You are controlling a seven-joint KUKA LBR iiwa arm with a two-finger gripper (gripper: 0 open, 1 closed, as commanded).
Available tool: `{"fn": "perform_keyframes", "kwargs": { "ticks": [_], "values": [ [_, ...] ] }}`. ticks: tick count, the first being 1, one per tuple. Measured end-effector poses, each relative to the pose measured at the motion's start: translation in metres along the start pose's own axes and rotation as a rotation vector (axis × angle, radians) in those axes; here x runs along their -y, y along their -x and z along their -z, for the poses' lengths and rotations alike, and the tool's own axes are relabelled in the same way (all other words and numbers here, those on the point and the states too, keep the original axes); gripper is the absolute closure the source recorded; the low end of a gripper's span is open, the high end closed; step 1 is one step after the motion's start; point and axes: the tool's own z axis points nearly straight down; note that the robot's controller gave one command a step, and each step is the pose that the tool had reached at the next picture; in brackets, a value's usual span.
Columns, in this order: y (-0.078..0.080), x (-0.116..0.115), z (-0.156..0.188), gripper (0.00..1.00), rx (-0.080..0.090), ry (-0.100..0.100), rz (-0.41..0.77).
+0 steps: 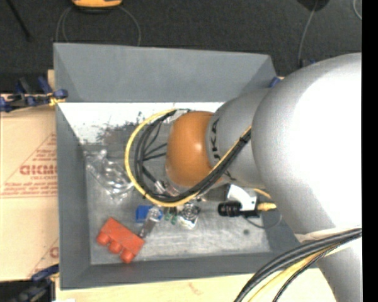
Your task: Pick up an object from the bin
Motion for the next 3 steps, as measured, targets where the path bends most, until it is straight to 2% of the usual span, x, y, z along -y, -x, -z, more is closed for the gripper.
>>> {"fn": "perform_keyframes", "kwargs": {
  "ticks": [1,2,3],
  "values": [
    [0.002,-0.001,0.002,0.0,-0.006,-0.002,0.001],
    [0.005,-0.002,0.005,1.0,0.006,0.003,-0.002],
    [0.007,-0.002,0.024,1.0,-0.006,-0.003,-0.002]
  ]
}}
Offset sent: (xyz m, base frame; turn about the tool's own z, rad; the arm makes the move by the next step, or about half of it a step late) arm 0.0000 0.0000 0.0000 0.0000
